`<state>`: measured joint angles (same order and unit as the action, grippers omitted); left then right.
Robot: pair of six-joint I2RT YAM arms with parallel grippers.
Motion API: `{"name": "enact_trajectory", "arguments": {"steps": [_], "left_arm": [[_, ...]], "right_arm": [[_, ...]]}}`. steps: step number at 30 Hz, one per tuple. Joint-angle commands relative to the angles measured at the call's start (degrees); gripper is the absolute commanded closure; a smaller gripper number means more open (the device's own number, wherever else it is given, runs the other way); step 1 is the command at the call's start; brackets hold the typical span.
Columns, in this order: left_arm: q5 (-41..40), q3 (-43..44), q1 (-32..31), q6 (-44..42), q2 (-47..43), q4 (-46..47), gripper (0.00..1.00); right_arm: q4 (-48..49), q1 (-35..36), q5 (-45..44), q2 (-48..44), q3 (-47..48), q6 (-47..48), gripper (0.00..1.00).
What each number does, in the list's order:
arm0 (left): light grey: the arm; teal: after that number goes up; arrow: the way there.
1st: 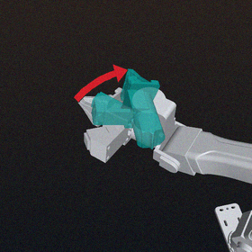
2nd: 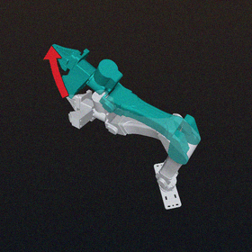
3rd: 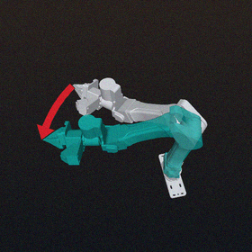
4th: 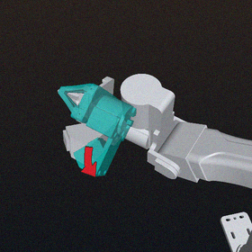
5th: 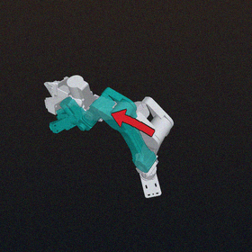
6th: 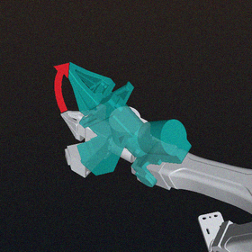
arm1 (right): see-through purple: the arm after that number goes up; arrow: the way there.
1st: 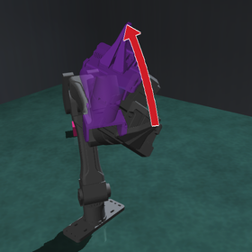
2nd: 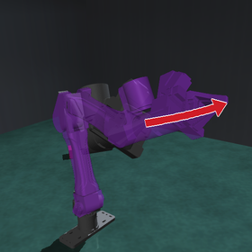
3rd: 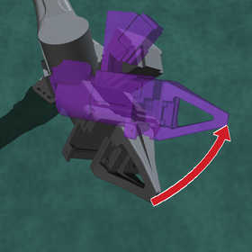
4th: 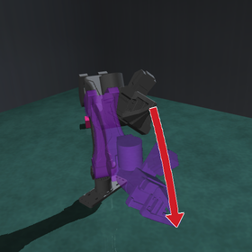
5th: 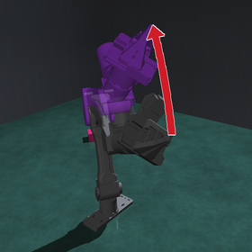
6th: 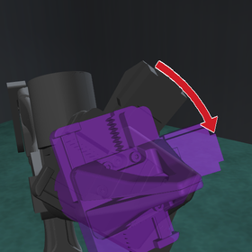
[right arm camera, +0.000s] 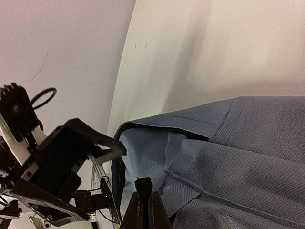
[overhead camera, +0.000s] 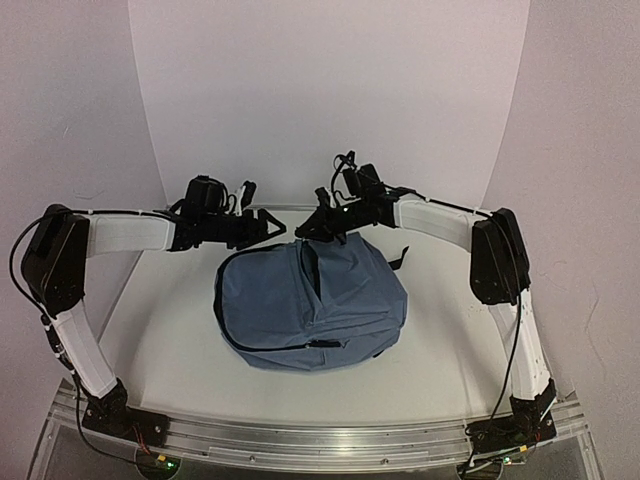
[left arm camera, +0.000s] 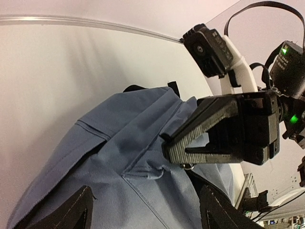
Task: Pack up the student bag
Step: Zip the student bag at the center of the board.
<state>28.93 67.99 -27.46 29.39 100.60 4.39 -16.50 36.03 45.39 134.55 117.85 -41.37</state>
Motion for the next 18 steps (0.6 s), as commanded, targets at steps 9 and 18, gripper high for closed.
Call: {"name": "enact_trajectory", "arguments": {"steps": [9,18], "left_arm": [[14.7,11.2,1.3,-22.6,8.0,-11.5,0.39],[16.5,8.7,1.3,-26.9,8.1,-6.6,0.56]], "right_arm": [[3.0,-0.1,0.1,-3.9,-0.4,1.1,1.0],[3.1,-0.4,0.1,-2.5,2.2,-0.2,1.0]]}}
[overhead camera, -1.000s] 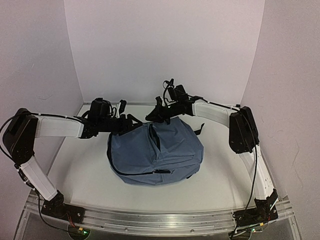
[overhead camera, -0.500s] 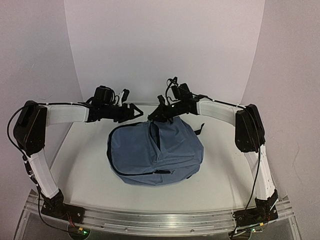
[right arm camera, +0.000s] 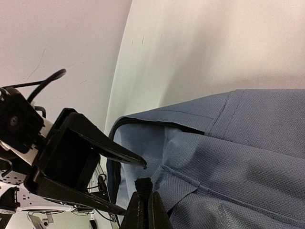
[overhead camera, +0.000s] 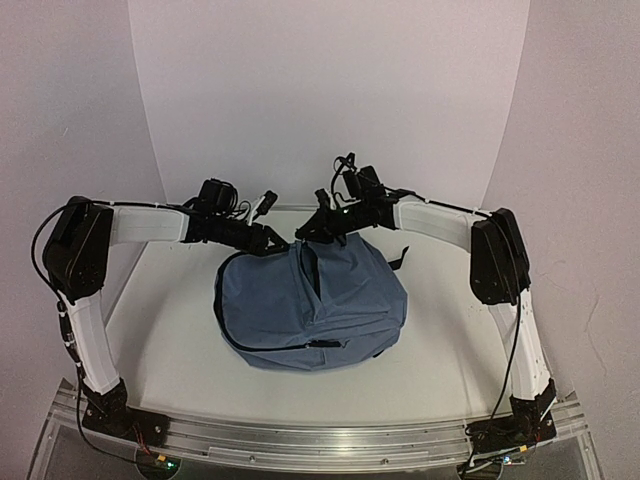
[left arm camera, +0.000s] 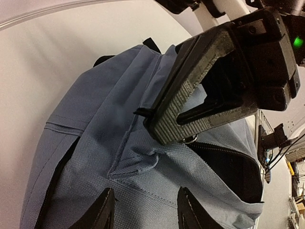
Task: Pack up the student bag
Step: Zip the student bag at the center of the board.
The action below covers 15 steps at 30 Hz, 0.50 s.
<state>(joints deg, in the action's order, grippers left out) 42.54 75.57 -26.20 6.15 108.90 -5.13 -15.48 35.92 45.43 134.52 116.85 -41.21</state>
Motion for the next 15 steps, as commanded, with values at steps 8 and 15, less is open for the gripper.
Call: {"name": "enact_trajectory", "arguments": {"steps": [8,15], "left_arm": [[3.3,3.5,-0.2,-1.9,3.8,5.1,0.55],[3.5,3.1,-0.5,0.1,5.3,11.6,0.56]], "right_arm": [[2.2,-0.3,0.1,-2.9,3.5,-0.6,1.0],[2.5,-0.3,0.3,-3.7,2.1,-1.0,1.0]]}}
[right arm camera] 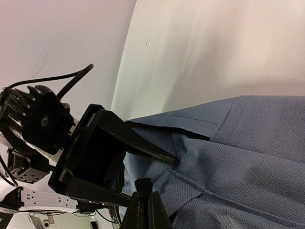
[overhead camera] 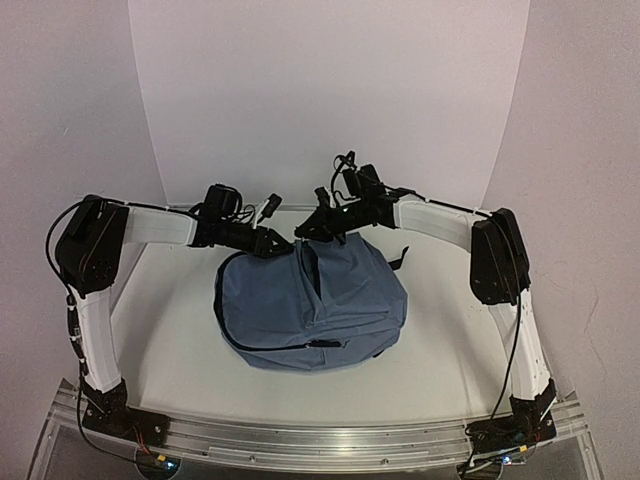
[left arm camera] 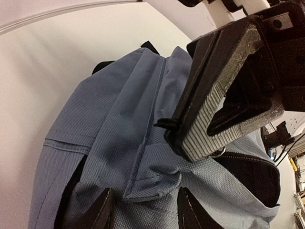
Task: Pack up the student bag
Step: Zip the student bag at the center of the board.
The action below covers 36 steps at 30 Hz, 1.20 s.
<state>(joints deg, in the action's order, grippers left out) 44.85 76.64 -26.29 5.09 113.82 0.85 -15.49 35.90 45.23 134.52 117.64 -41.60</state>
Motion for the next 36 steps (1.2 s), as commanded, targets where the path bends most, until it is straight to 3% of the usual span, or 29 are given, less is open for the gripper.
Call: {"name": "enact_trajectory", "arguments": {"steps": [1,8,10,14,15,24,36], "left_arm": [[1.2,2.0,-0.5,1.2,0.4,6.1,0.57],[1.8,3.1,-0.9,1.3,1.6,8.7,0.56],[2.3,3.3,-0.9,1.3,2.0,8.7,0.65],[1.6,2.3,-0.9,2.9,1.8,9.9,0.97],[0.9,1.6,-0.7,4.1,1.5,10.9,0.99],[-11.7,0.8,0.4,12.5,1.4,9.6,1.0],[-14.1,1.7,2.0,15.8,2.5,9.2,1.0]], "right_arm": [[2.6,-0.3,0.6,-3.7,1.2,-0.6,1.0],[3.1,-0.3,0.7,-3.6,0.9,-1.2,1.0],[3.2,-0.3,0.5,-3.8,0.9,-1.1,1.0],[3.1,-0.3,0.2,-4.4,0.5,-0.4,1.0],[3.1,-0.3,0.2,-4.8,0.2,-0.1,1.0],[3.1,-0.3,-0.2,-11.2,-7.7,2.8,1.0],[3.1,-0.1,3.3,-18.4,-20.0,4.1,1.0]]}}
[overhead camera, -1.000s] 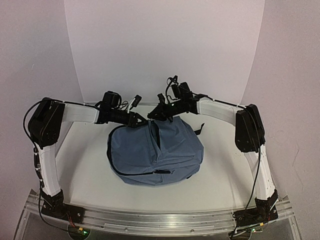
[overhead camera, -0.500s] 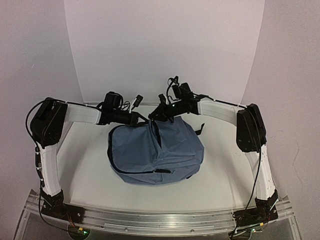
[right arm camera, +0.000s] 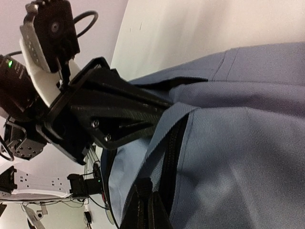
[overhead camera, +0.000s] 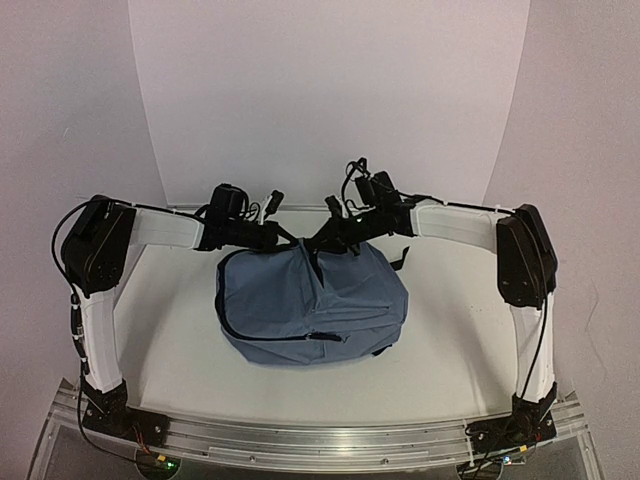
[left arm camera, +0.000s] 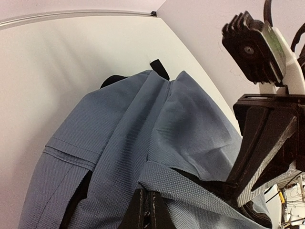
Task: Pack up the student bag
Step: Zip the student bag at the center of the board.
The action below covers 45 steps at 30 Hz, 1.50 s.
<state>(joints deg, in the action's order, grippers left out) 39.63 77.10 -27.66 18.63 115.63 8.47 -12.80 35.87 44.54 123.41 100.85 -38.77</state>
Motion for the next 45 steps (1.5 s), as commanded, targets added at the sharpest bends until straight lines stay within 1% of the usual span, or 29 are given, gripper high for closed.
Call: {"name": "enact_trajectory", "arguments": {"steps": [1,11,17,22,33,38,43,45], "left_arm": [[-8.7,1.3,3.5,2.4,0.6,1.5,1.0],[-9.3,1.4,4.8,2.5,0.0,0.6,1.0],[-9.7,1.5,5.5,3.1,0.0,0.4,1.0],[-10.2,1.4,6.2,3.8,0.0,0.1,1.0],[-9.5,0.6,8.5,4.7,-0.5,0.1,1.0],[-9.1,0.5,9.4,4.8,-0.7,0.0,1.0],[-7.1,-0.1,9.7,4.4,-1.2,0.0,1.0],[-4.2,-0.5,9.7,4.1,-1.5,0.6,1.0]], "right_arm": [[0.5,-0.1,4.2,-8.1,-4.2,1.4,1.0],[0.5,1.0,7.4,-14.8,-14.1,4.6,1.0],[0.3,3.4,9.5,-17.7,-18.3,7.7,1.0],[0.1,5.1,9.4,-19.6,-22.7,9.6,1.0],[-0.9,5.8,9.0,-21.9,-30.7,15.2,1.0],[-1.3,6.5,7.8,-21.2,-32.5,17.5,1.0],[-3.7,6.6,5.5,-19.8,-30.7,19.0,1.0],[-5.2,6.3,2.8,-19.8,-29.5,19.7,0.96]]}}
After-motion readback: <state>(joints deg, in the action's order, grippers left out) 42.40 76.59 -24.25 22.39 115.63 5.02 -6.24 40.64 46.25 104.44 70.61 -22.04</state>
